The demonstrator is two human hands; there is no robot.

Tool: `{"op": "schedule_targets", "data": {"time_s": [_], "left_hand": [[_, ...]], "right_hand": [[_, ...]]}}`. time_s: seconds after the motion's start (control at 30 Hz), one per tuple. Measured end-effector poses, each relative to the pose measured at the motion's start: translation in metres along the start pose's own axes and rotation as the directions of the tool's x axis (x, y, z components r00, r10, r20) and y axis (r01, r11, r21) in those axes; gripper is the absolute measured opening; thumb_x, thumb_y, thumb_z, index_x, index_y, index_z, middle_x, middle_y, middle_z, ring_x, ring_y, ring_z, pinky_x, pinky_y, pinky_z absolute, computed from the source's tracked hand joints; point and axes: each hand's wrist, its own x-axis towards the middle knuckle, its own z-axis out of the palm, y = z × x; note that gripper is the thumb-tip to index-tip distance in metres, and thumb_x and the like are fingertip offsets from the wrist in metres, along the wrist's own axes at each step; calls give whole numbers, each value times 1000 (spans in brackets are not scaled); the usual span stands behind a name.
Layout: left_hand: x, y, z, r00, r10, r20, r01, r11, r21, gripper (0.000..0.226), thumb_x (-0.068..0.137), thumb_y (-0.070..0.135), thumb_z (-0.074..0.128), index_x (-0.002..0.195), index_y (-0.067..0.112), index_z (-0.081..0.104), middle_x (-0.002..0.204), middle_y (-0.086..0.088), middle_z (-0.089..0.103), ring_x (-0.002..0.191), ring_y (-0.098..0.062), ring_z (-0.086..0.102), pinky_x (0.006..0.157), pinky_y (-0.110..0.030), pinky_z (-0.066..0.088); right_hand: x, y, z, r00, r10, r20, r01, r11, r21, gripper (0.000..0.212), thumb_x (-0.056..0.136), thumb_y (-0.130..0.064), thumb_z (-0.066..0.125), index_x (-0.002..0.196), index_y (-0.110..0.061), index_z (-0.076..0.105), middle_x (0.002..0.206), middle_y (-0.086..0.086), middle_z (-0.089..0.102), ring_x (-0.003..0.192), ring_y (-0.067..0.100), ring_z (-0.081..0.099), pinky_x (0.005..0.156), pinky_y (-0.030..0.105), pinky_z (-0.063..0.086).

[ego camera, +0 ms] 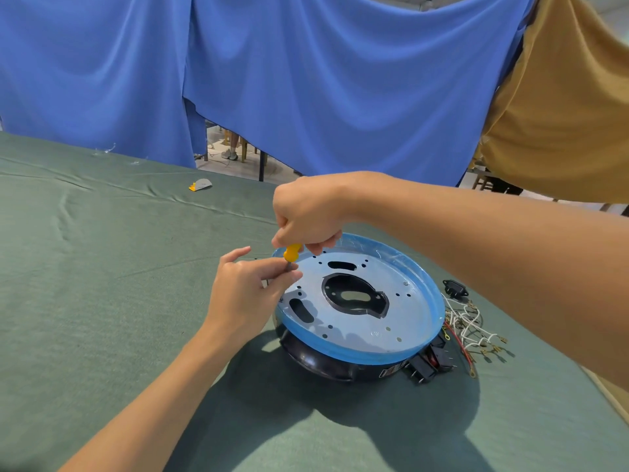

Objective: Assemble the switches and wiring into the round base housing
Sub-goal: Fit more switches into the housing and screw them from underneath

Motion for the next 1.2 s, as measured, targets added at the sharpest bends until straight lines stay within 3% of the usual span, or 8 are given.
{"op": "schedule_targets", "data": {"time_s": [0.2,0.33,0.43,0.63,0.83,1.0,1.1,1.2], "left_hand": [[3,-1,-5,998,-39,55,43,996,-75,9,86,18,73,83,21,81,83,5,77,87,-10,70,112,-38,28],[3,-1,-5,994,0,105,7,998,-64,17,93,16,64,87,20,79,89,11,76,96,-4,68,114,-34,24],[0,-2,-4,996,31,85,-28,999,-46,14,94,17,65,91,18,79,88,11,76,89,-2,68,112,-36,27],[0,4,0,998,-22,-59,24,1000,16,12,73,25,82,79,15,81,77,2,76,66,-16,68,101,-43,41],[2,2,-4,999,-29,-16,28,999,-40,9,85,19,73,81,17,81,80,3,77,78,-12,69,105,-41,38],[1,0,-4,1000,22,19,-20,997,-78,14,90,19,68,86,15,80,88,10,76,80,2,65,99,-49,44],[0,3,0,1000,-12,9,12,999,-42,24,84,35,67,86,15,80,85,6,77,76,-11,71,102,-42,40],[-1,5,4,998,-48,-33,47,999,-14,13,79,28,77,80,15,81,75,2,76,64,-18,65,101,-40,40]], "right_hand": [[-6,-3,-12,997,-52,54,53,999,-8,20,89,-33,66,83,-14,66,51,-8,66,43,6,62,53,22,55],[-4,-5,-8,998,-63,26,66,989,-135,30,92,-30,61,66,-14,63,45,-8,63,53,15,63,53,21,48],[-1,-5,-2,1000,10,29,-9,999,-42,41,97,-25,52,58,-11,56,40,-6,59,47,17,56,56,26,51],[0,-12,-4,984,134,114,-146,984,102,33,100,-13,39,76,-1,59,50,5,63,39,16,53,40,17,45],[-6,-10,-14,999,-36,31,39,996,-77,26,89,-33,67,74,-12,62,55,-4,66,46,9,65,51,22,54],[-1,-13,-6,1000,-10,-4,9,994,-106,40,96,-30,54,61,-13,55,53,-5,62,49,19,55,53,25,46],[-1,-12,-8,990,102,97,-102,995,0,39,99,-21,42,66,-7,57,46,-3,58,35,15,40,41,18,34],[-1,-8,-7,976,146,158,-161,983,84,38,101,-20,37,76,-3,59,54,3,63,39,16,46,40,16,38]]}}
